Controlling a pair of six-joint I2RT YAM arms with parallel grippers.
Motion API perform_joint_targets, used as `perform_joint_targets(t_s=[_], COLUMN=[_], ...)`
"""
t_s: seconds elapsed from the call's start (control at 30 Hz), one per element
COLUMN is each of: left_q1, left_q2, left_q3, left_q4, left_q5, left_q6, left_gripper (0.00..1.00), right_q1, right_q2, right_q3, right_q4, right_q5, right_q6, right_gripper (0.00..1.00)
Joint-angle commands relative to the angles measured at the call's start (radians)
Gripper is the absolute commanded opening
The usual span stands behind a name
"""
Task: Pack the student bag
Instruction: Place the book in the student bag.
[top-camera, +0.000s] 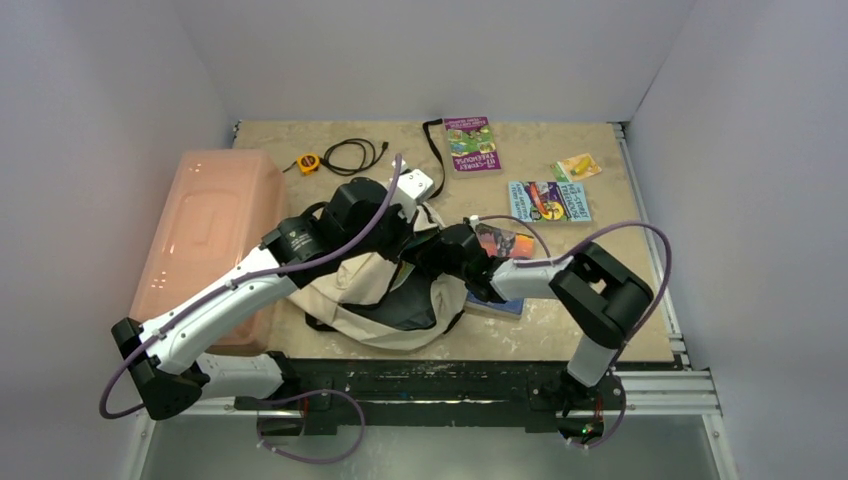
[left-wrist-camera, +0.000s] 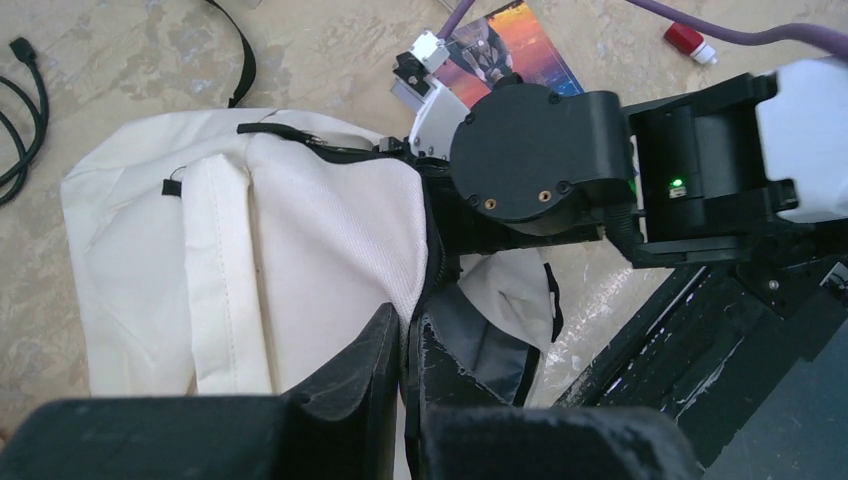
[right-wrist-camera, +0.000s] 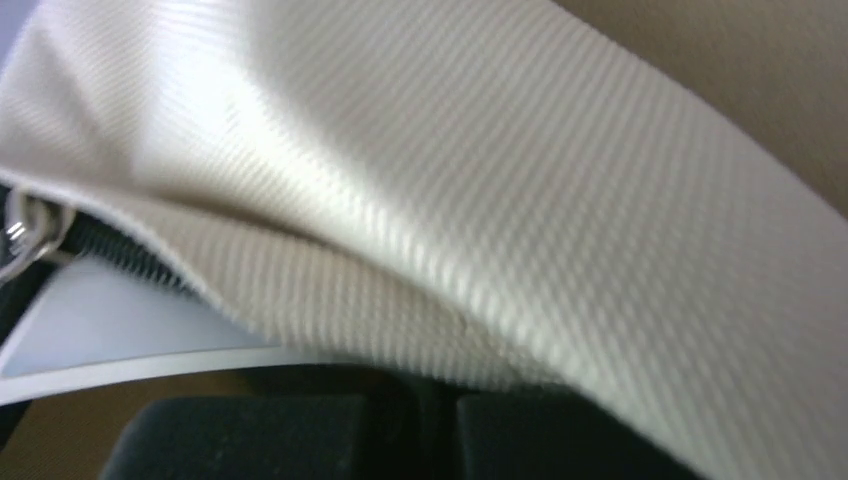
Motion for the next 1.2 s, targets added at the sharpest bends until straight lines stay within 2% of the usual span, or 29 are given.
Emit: perform_joint_targets(t_s=[0.0, 0.03, 0.07, 0.1, 0.13, 0.2, 0.27, 0.33, 0.43, 0.5, 0.53, 0.6, 0.63, 0.73, 0.87, 1.03, 1.07, 1.17], left_q1=[-0.012, -0.012, -0.013, -0.012, -0.011, -0.011, -0.011, -0.011, -0.010, -0.009, -0.010, -0.010, -0.010, -0.010, -0.010, 0.012, 0.024, 0.044], left_q2=[-0.017, -0.019, -0.022, -0.026, -0.029, -0.033, -0.033, -0.029, -0.024, -0.021, -0.020, -0.018, -0.019, -0.034, -0.059, -0.090, -0.095, -0.116], left_q3=[0.091, 0.093, 0.091, 0.085, 0.077, 0.060, 0.049, 0.048, 0.047, 0.048, 0.049, 0.047, 0.040, -0.008, -0.063, -0.122, -0.126, -0.138], left_q4=[0.068, 0.058, 0.055, 0.054, 0.059, 0.079, 0.098, 0.108, 0.130, 0.145, 0.149, 0.157, 0.162, 0.194, 0.235, 0.267, 0.261, 0.261], left_q5=[0.031, 0.024, 0.011, -0.010, -0.028, -0.052, -0.064, -0.085, -0.096, -0.082, -0.075, -0.062, -0.061, -0.065, -0.086, -0.116, -0.111, -0.124], left_q6=[0.083, 0.098, 0.107, 0.112, 0.115, 0.125, 0.145, 0.164, 0.205, 0.212, 0.213, 0.216, 0.219, 0.225, 0.233, 0.228, 0.212, 0.188], left_gripper=[0.00, 0.00, 0.00, 0.00, 0.00, 0.00, 0.00, 0.00, 0.00, 0.00, 0.00, 0.00, 0.00, 0.00, 0.00, 0.00, 0.00, 0.00], right_q1=[0.006, 0.005, 0.006, 0.006, 0.006, 0.008, 0.017, 0.017, 0.017, 0.020, 0.025, 0.037, 0.039, 0.040, 0.035, 0.031, 0.031, 0.032], right_q2=[0.076, 0.071, 0.065, 0.062, 0.061, 0.042, -0.012, -0.049, -0.041, -0.002, 0.017, 0.058, 0.075, 0.133, 0.255, 0.252, 0.254, 0.236], right_q3=[0.074, 0.042, 0.015, 0.009, 0.020, 0.043, -0.016, -0.079, -0.123, -0.114, -0.098, -0.054, -0.029, 0.006, 0.120, 0.113, 0.120, 0.115], right_q4=[0.220, 0.262, 0.296, 0.297, 0.266, 0.208, 0.181, 0.219, 0.280, 0.348, 0.359, 0.369, 0.360, 0.407, 0.453, 0.412, 0.392, 0.318], right_q5=[0.091, 0.101, 0.109, 0.103, 0.068, 0.002, 0.000, -0.028, -0.064, -0.089, -0.089, -0.081, -0.061, 0.021, 0.027, 0.038, 0.027, 0.001], right_q6=[-0.123, -0.121, -0.126, -0.139, -0.158, -0.229, -0.245, -0.261, -0.274, -0.273, -0.270, -0.274, -0.265, -0.207, -0.164, -0.165, -0.180, -0.218], right_gripper=[0.00, 0.06, 0.17, 0.34, 0.45, 0.58, 0.72, 0.72, 0.58, 0.40, 0.35, 0.15, 0.00, 0.00, 0.00, 0.00, 0.07, 0.41])
